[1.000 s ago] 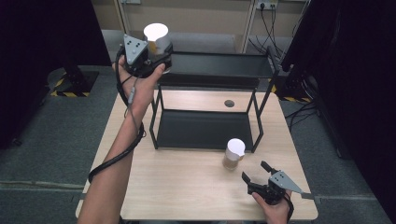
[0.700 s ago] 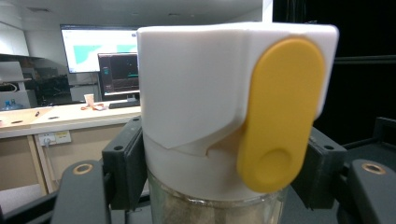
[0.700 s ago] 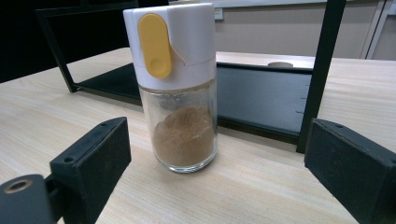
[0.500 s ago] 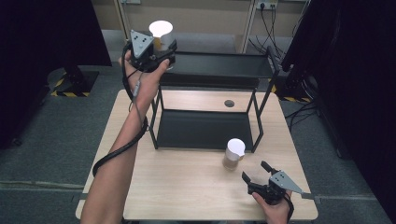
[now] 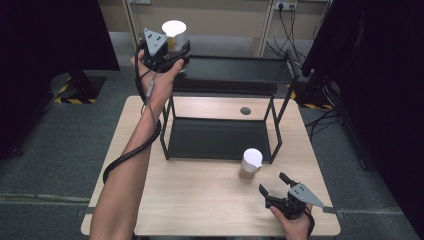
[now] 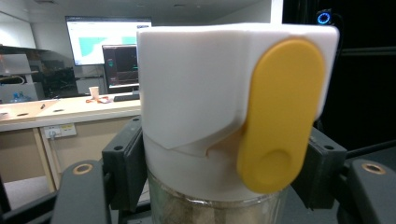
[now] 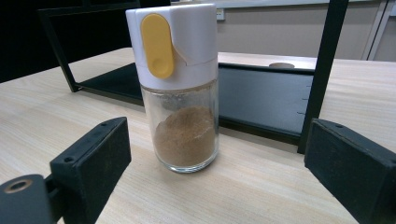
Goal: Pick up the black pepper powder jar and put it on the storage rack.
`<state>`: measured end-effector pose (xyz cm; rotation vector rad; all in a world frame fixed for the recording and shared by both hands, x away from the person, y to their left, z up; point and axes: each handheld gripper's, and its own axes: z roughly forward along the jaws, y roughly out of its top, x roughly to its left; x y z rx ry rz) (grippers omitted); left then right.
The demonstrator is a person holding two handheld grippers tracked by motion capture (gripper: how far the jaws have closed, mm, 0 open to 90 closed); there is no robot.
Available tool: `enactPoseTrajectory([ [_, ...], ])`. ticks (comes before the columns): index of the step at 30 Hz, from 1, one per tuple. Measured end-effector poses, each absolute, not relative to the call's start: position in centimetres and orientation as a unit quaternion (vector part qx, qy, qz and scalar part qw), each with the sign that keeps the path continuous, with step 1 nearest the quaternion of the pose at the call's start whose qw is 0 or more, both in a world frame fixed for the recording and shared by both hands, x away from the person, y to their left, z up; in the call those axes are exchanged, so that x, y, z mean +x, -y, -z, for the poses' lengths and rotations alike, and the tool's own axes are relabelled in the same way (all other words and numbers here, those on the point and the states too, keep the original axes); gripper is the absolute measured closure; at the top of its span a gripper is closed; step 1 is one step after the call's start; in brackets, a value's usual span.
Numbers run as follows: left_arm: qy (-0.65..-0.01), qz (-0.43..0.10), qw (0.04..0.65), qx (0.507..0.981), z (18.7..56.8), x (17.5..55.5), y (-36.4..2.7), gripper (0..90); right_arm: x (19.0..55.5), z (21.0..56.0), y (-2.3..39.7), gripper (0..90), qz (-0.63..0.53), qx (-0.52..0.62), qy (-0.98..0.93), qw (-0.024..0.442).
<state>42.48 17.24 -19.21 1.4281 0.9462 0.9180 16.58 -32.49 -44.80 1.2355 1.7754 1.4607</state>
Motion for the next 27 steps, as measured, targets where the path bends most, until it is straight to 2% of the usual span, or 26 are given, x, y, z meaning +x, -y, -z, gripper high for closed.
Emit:
enactPoseTrajectory([
  [17, -0.407, -0.388, 0.553, 0.615, 19.4, 43.4, -16.7, 30.2, 16.6, 44.7, 32.5, 7.4, -0.538, 0.454, -0.66, 0.264],
  [27, -0.425, -0.362, 0.558, 0.613, 18.9, 44.1, -17.4, 30.0, 16.6, 44.8, 32.4, 7.4, -0.538, 0.452, -0.66, 0.265],
])
